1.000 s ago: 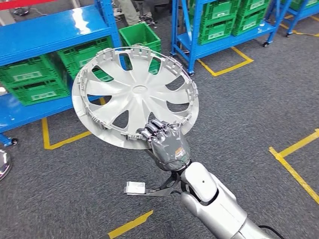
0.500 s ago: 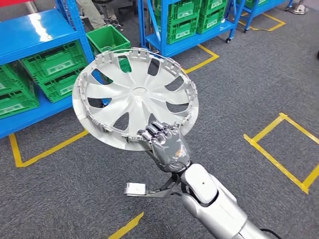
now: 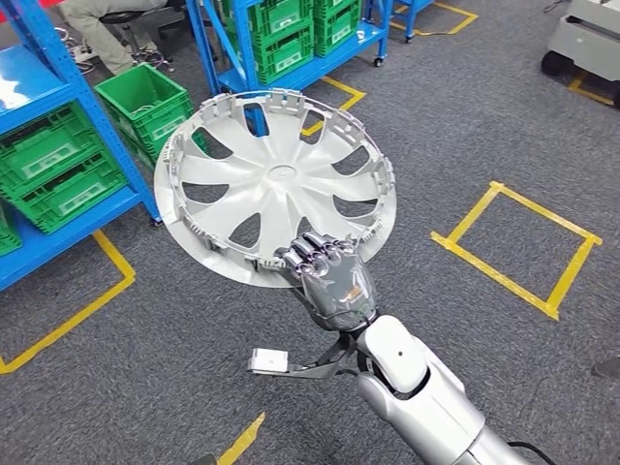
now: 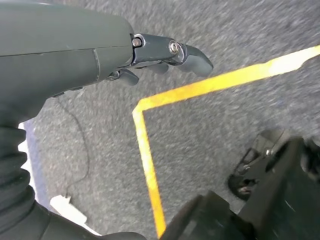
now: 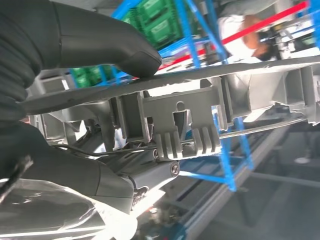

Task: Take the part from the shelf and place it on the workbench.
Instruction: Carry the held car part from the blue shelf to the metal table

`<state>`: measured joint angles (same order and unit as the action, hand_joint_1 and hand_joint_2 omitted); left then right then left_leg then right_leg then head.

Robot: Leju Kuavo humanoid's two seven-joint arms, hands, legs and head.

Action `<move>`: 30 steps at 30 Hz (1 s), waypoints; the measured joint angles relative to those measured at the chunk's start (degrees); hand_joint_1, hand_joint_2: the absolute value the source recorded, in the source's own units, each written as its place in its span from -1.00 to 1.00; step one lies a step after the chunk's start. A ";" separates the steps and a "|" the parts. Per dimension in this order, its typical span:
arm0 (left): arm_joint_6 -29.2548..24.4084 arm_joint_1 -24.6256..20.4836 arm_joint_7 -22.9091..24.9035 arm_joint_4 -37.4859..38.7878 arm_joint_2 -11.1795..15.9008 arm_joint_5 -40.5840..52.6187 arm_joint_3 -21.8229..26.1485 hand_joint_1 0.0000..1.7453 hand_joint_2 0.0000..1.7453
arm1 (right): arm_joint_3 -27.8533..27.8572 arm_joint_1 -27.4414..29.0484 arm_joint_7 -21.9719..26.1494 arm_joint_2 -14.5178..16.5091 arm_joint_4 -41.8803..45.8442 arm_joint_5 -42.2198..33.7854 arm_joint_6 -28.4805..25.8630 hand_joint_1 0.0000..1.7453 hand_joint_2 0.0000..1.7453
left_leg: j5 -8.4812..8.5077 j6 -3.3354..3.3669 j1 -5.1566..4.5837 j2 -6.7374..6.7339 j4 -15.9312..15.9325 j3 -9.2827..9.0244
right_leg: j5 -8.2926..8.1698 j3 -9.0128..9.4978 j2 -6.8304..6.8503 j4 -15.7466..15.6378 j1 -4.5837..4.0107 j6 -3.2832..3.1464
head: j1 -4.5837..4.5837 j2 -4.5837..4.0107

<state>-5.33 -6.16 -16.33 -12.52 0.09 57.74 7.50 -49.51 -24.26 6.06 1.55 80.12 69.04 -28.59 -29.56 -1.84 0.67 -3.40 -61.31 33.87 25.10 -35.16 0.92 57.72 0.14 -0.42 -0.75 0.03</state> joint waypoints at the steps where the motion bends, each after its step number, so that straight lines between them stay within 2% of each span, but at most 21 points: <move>1: 0.10 0.03 -0.03 0.00 0.03 0.01 0.00 -1.00 1.00 | -0.01 0.00 -0.01 0.01 -0.01 0.04 0.00 1.00 1.00 | -1.94 -0.11 0.07 1.58 -3.30 1.30 | -0.13 -0.04 -0.63 -0.06 0.04 -0.17 | 0.12 -0.01; 3: 0.30 0.20 -0.04 0.00 0.07 0.02 -0.01 -1.00 1.00 | -0.05 0.00 -0.01 0.02 -0.05 0.18 0.01 1.00 1.00 | -5.05 -0.17 0.09 2.84 -10.53 4.37 | -0.33 -0.16 -2.11 -0.05 -0.06 -0.43 | 0.25 0.00; 4: 0.39 0.26 -0.04 0.00 0.09 0.03 -0.02 -1.00 1.00 | -0.08 0.02 -0.01 0.02 -0.08 0.25 0.02 1.00 1.00 | -5.26 -0.16 0.08 3.00 -12.34 5.17 | -0.42 -0.20 -2.98 -0.03 -0.12 -0.48 | 0.26 0.00; 5: 0.43 0.29 -0.04 0.00 0.13 0.04 -0.02 -1.00 1.00 | -0.08 0.05 -0.02 0.02 -0.12 0.28 0.03 1.00 1.00 | -4.34 -0.10 0.08 3.12 -12.02 5.01 | -0.51 -0.23 -3.86 0.02 -0.15 -0.47 | 0.26 0.00; 6: 0.46 0.29 -0.07 0.00 0.15 0.04 -0.03 -1.00 1.00 | -0.08 0.07 -0.04 0.02 -0.15 0.30 0.04 1.00 1.00 | -2.51 0.02 0.10 3.42 -9.58 3.86 | -0.60 -0.25 -4.73 0.09 -0.14 -0.42 | 0.27 -0.01; 8: 0.48 0.26 -0.19 0.00 0.20 0.04 -0.05 -1.00 1.00 | -0.08 0.06 -0.09 0.02 -0.16 0.34 0.06 1.00 1.00 | 1.14 0.34 0.35 5.92 -2.13 0.42 | -0.73 -0.45 -6.28 0.39 -0.15 -0.17 | 0.26 -0.01; 10: 0.46 0.18 -0.34 0.00 0.22 0.04 -0.11 -1.00 1.00 | -0.05 -0.04 -0.13 0.02 -0.14 0.42 0.05 1.00 1.00 | 2.10 0.58 0.54 8.02 2.36 -1.50 | -1.01 -1.15 -7.68 0.70 -0.07 0.35 | 0.24 0.01; 12: 0.46 0.11 -0.42 0.00 0.18 0.07 -0.25 -1.00 1.00 | 0.04 0.00 -0.22 0.01 -0.14 0.49 0.04 1.00 1.00 | 1.90 0.93 0.45 7.35 3.06 -1.64 | -1.50 -1.83 -9.08 0.60 0.12 1.17 | 0.26 0.02; 13: 0.46 0.04 -0.46 -0.01 0.11 0.08 -0.34 -1.00 1.00 | 0.13 0.11 -0.28 -0.01 -0.14 0.51 0.04 1.00 1.00 | 2.13 1.24 0.49 6.58 3.30 -1.64 | -1.52 -2.19 -9.05 0.66 0.14 1.50 | 0.26 0.01; 14: 0.46 -0.02 -0.54 -0.01 0.07 0.10 -0.40 -1.00 1.00 | 0.23 0.16 -0.33 -0.03 -0.15 0.52 0.04 1.00 1.00 | 2.37 1.61 0.56 5.80 3.56 -1.68 | -1.00 -2.80 -8.05 1.38 0.06 1.74 | 0.01 0.01; 15: 0.47 -0.05 -0.62 -0.01 0.03 0.11 -0.44 -1.00 1.00 | 0.31 0.18 -0.36 -0.06 -0.15 0.52 0.04 1.00 1.00 | 2.59 1.94 0.63 4.96 3.82 -1.70 | 0.18 -3.89 -6.35 3.25 -0.05 1.96 | -0.31 0.01; 17: 0.51 0.10 -0.72 -0.01 0.09 0.13 -0.46 -1.00 1.00 | 0.36 0.17 -0.39 -0.09 -0.15 0.55 0.04 1.00 1.00 | 2.69 2.28 0.48 3.30 3.94 -1.64 | 3.91 -7.25 -2.49 10.29 0.03 2.34 | -0.89 0.01; 19: 0.58 0.32 -0.72 -0.01 0.16 0.17 -0.48 -1.00 1.00 | 0.34 0.33 -0.36 -0.11 -0.16 0.60 0.05 1.00 1.00 | 2.64 2.32 0.31 1.57 3.92 -1.61 | 6.19 -9.94 -1.23 16.50 0.29 2.73 | -0.92 0.00; 20: 0.60 0.31 -0.72 -0.02 0.18 0.19 -0.51 -1.00 1.00 | 0.34 0.40 -0.34 -0.15 -0.16 0.63 0.06 1.00 1.00 | 2.59 2.27 0.29 0.73 3.91 -1.61 | 5.82 -9.80 -1.01 16.70 0.39 2.84 | -0.95 -0.01; 21: 0.60 0.25 -0.73 -0.02 0.18 0.20 -0.56 -1.00 1.00 | 0.35 0.44 -0.34 -0.17 -0.17 0.66 0.07 1.00 1.00 | 2.53 2.19 0.29 0.03 3.90 -1.64 | 4.66 -8.61 -0.75 14.85 0.46 2.90 | -0.95 -0.01; 23: 0.54 0.06 -0.73 -0.02 0.14 0.24 -0.73 -1.00 1.00 | 0.38 0.38 -0.38 -0.22 -0.17 0.65 0.08 1.00 1.00 | 2.32 1.82 0.19 -1.22 3.88 -1.81 | 1.76 -3.86 1.39 6.80 0.31 2.73 | -0.95 -0.01; 25: 0.45 -0.07 -0.72 -0.02 0.17 0.28 -0.83 -1.00 1.00 | 0.45 0.32 -0.44 -0.22 -0.15 0.64 0.09 1.00 1.00 | 2.08 1.24 -0.11 -2.17 3.77 -1.97 | 0.65 -0.67 3.41 1.43 0.03 2.10 | -0.87 0.00; 26: 0.43 -0.11 -0.71 -0.02 0.20 0.29 -0.85 -1.00 1.00 | 0.51 0.31 -0.49 -0.22 -0.14 0.65 0.09 1.00 1.00 | 2.02 0.97 -0.25 -2.63 3.75 -2.05 | 0.81 -0.37 3.64 0.84 -0.14 1.76 | -0.84 0.00; 28: 0.40 -0.20 -0.62 -0.05 0.15 0.34 -0.88 -1.00 1.00 | 0.62 0.36 -0.54 -0.23 -0.12 0.66 0.10 1.00 1.00 | 1.89 0.46 -0.16 -3.50 3.83 -2.27 | 0.55 -0.48 2.22 0.78 -0.11 1.16 | -0.80 0.00; 29: 0.39 -0.24 -0.56 -0.09 0.14 0.40 -0.90 -1.00 1.00 | 0.66 0.37 -0.54 -0.24 -0.12 0.67 0.11 1.00 1.00 | 1.47 0.20 0.01 -2.92 3.59 -2.27 | 0.44 -0.50 1.56 0.71 -0.03 0.91 | -0.76 0.00; 30: 0.38 -0.27 -0.51 -0.11 0.14 0.45 -0.91 -1.00 1.00 | 0.67 0.37 -0.57 -0.24 -0.13 0.67 0.13 1.00 1.00 | 0.56 -0.02 0.19 -1.63 2.56 -1.90 | 0.34 -0.50 0.89 0.63 0.08 0.61 | -0.68 0.00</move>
<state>-4.95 -6.43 -16.84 -12.64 0.23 58.19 6.59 -48.84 -23.89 5.49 1.31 80.00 69.70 -28.46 -29.00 -1.86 0.86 -5.03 -58.74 31.96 25.44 -35.66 1.80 58.35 0.23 0.19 -1.43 0.03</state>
